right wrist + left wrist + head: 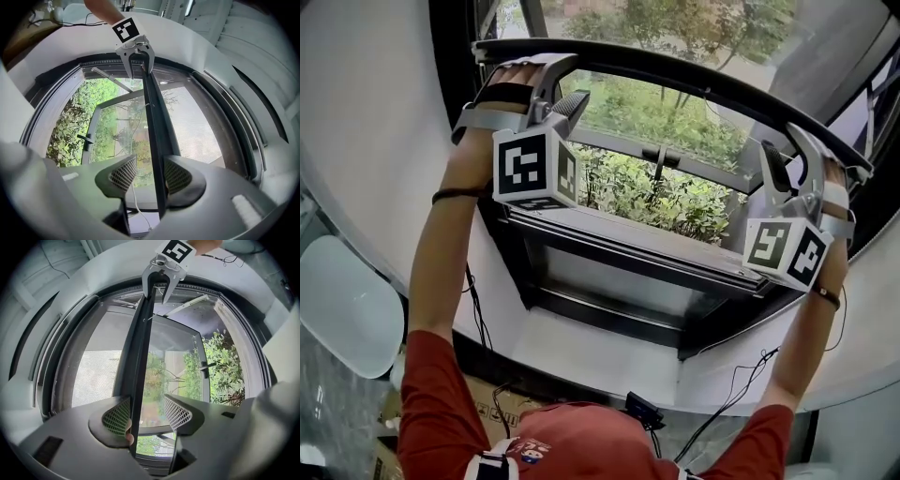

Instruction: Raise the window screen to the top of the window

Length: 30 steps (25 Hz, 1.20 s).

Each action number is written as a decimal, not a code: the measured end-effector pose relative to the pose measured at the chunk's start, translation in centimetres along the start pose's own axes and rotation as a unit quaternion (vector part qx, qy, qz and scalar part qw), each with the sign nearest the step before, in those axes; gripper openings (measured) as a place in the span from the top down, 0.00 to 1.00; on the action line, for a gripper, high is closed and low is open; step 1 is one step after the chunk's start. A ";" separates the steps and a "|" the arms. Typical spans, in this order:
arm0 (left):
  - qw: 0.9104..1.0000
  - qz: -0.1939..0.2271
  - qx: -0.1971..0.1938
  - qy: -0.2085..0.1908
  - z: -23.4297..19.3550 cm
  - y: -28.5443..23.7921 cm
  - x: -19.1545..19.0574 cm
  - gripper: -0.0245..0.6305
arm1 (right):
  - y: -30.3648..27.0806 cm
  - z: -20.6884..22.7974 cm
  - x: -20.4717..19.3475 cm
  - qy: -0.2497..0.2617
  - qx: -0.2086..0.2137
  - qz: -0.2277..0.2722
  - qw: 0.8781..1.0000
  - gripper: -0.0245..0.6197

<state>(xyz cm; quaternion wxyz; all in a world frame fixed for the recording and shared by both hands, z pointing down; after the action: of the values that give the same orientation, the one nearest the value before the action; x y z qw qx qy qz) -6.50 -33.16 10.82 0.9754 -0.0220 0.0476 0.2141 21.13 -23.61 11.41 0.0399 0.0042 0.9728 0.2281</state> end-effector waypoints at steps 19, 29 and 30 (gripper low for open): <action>0.998 0.017 0.064 0.003 -7.0 -0.3 0.0 0.62 | -3.8 6.0 0.9 0.034 -0.066 0.010 0.997 0.67; 0.996 0.024 0.084 0.005 -10.9 -0.7 0.5 0.62 | -6.1 8.8 0.7 0.052 -0.103 0.018 0.993 0.67; 0.996 0.025 0.087 0.006 -11.3 -0.7 0.5 0.62 | -6.4 9.2 0.8 0.055 -0.106 0.017 0.993 0.67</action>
<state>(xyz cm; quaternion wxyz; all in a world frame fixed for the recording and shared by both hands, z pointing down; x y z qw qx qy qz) -6.66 -34.34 -0.46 0.9678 0.0626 0.0721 0.2329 21.17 -25.21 0.31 -0.0177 0.0044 0.9437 0.3302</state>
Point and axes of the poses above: the fingertips, and each gripper's own axes: y backward along the fingers, z to its right, x out of its top, the point moved 10 cm from there along y, backward along the fingers, and after that the axes turned 12 degrees about -x, right-handed, at the moved point
